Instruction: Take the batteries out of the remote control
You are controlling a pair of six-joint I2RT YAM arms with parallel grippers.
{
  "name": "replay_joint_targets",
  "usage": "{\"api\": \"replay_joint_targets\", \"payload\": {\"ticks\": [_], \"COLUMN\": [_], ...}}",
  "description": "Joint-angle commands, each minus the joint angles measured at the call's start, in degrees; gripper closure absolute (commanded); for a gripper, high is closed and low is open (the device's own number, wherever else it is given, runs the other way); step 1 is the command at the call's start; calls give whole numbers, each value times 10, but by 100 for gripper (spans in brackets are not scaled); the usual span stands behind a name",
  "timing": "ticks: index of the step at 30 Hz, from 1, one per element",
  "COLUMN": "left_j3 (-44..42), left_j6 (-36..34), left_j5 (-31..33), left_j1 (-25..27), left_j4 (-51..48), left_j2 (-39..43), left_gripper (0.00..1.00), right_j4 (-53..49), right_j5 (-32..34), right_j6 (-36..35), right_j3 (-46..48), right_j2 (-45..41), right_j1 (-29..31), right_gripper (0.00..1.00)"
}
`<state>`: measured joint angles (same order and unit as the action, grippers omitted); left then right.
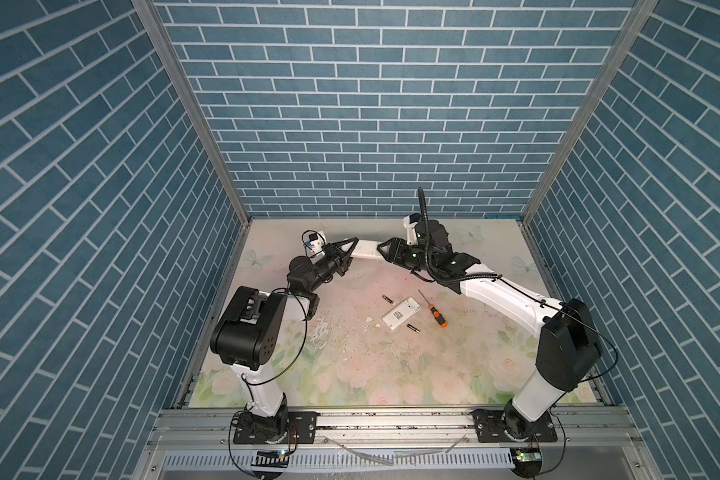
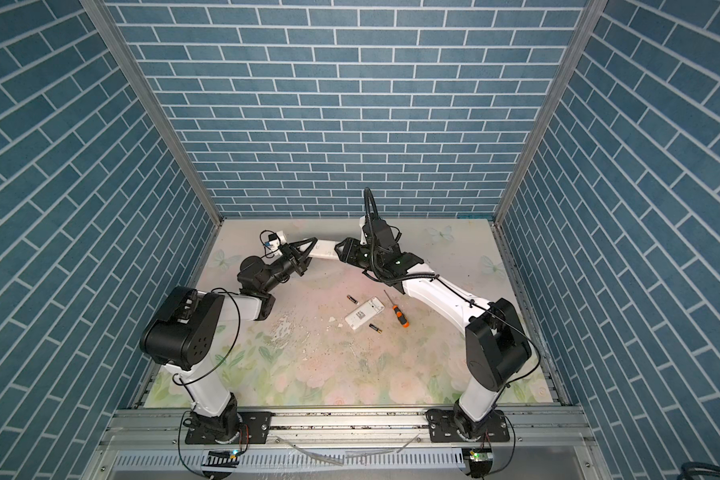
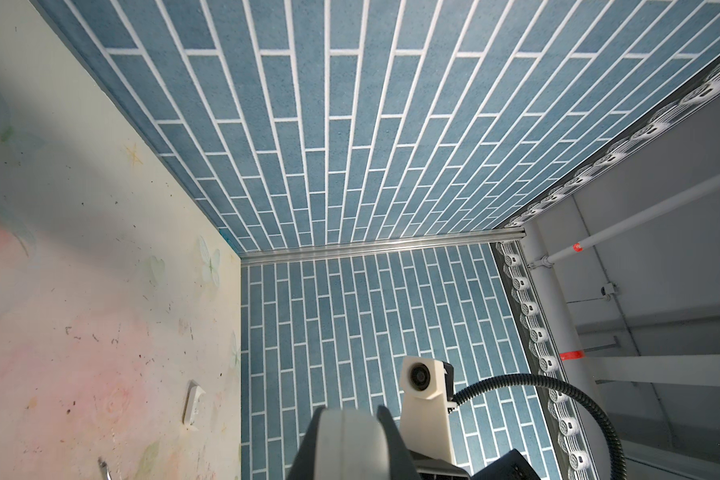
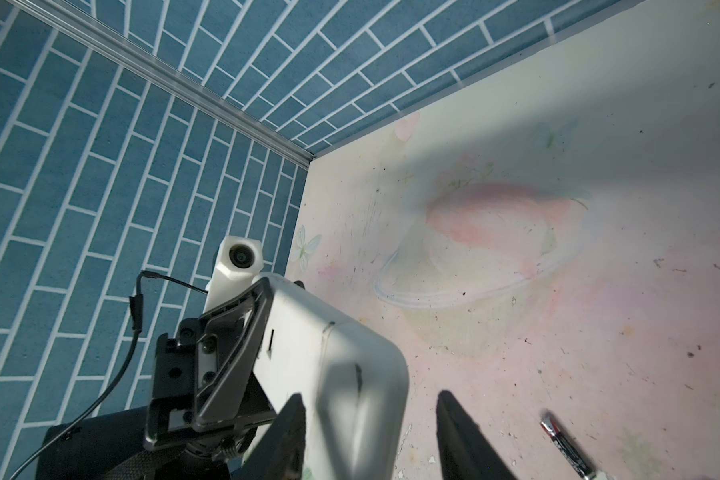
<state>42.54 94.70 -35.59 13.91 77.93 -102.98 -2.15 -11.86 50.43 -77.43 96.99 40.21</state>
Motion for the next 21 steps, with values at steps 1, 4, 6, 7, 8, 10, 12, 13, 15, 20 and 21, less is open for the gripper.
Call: {"api": "replay_joint_targets", "payload": {"ticks": [1,4,6,7,8,10,12,13,15,20,21], "left_j3": [3,4,3,3,2,2,2,2,2,3,4], "left_j6": [0,1,1,1,2,4,5,7,9,18,19], "left_j5": [1,1,1,1,1,1,1,1,1,-1,-1], "left_j1": [3,3,3,3,3,3,3,3,3,3,3], "left_j4": [28,28,28,28,27,28,28,28,28,28,28], "left_j2": [13,15,15,15,15,15,16,18,19,24,24], "left_gripper": [100,100,100,100,100,100,100,100,100,100,100], "right_j4": [16,18,20,20,21,22,24,26,28,28,28], "right_j5": [-12,-13,-13,-12,-11,-10,-10,-10,-9,-8,-8], "right_j6": [21,23,24,24,24,26,27,29,30,31,31], "right_j3": [-34,-30,-26,-24,-21,-16,-10,-8,-3,5,7], "right_j2": [11,12,9,9,8,7,5,5,3,-1,-2], "right_j1": [-1,-1,-1,-1,-1,-1,-1,-1,-1,-1,-2], "right_gripper": [52,56,58,59,60,62,64,64,66,70,71]}}
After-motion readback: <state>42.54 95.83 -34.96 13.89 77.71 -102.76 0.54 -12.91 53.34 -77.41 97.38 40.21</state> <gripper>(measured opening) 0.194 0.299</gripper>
